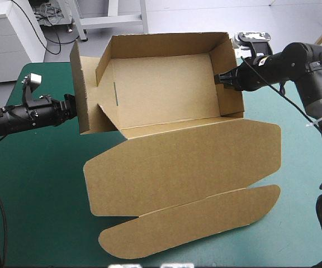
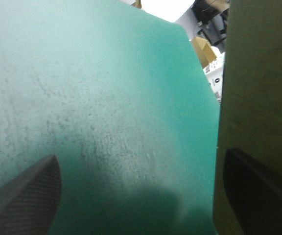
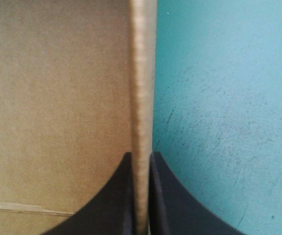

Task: Fold the box

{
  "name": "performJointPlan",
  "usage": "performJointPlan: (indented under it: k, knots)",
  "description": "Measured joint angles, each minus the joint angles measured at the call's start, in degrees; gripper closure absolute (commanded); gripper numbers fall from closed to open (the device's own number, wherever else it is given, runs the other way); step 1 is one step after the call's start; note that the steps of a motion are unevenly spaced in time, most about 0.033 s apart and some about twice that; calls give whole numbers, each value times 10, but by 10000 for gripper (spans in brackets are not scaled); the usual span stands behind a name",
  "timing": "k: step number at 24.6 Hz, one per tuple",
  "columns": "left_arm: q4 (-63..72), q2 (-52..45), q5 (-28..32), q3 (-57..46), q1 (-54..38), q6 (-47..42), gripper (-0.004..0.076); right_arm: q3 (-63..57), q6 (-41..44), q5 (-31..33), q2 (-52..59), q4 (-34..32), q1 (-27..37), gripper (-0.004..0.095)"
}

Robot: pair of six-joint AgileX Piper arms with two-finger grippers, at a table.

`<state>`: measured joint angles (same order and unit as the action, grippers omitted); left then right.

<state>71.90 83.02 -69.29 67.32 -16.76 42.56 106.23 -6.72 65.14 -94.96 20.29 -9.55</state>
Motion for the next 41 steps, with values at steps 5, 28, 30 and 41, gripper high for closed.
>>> performJointPlan:
  k: [5,28,30,41]
  knots:
    - [29,-2,2,0,34,12,119,0,1,0,-1,-1,1,912]
    - [45,-3,13,44,160,19,126,0,31,-7,-9,-116,-50,912]
    - [40,-3,13,44,160,16,126,0,32,-7,-9,-117,-50,912]
    - [-242,-66,174,59,270,-238,126,0,81,-18,-9,-149,-86,907]
